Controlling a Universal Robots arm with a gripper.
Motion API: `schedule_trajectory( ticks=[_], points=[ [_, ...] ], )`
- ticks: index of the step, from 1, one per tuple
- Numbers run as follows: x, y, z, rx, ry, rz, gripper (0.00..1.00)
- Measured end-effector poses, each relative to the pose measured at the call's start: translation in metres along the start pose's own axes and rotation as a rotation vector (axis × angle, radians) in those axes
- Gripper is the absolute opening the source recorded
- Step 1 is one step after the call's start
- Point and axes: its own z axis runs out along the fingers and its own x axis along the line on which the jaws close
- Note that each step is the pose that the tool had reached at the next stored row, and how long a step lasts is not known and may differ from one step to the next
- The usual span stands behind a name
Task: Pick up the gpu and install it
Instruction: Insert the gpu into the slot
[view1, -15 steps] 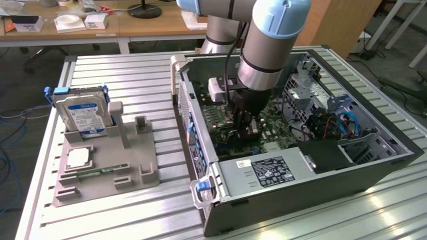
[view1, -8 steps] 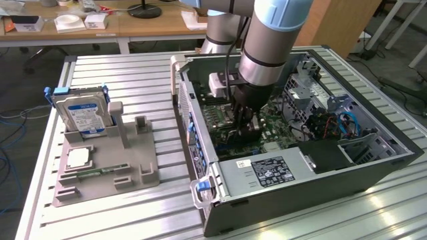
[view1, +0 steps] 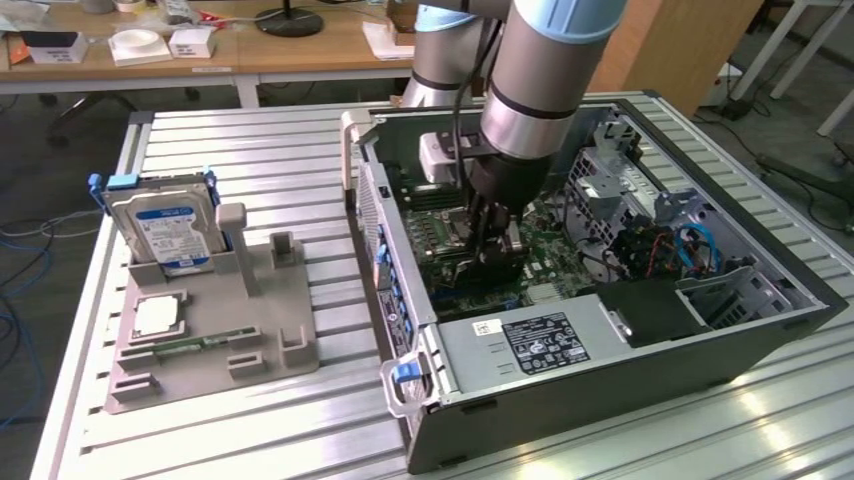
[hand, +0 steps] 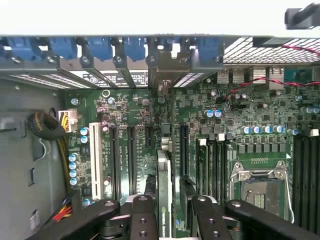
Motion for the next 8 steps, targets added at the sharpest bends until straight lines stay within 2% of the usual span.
schedule_trajectory(
  ticks=[8],
  points=[
    [-0.001, 0.0002, -0.0146, 0.0000, 0.0001, 0.000, 0.33]
  ],
)
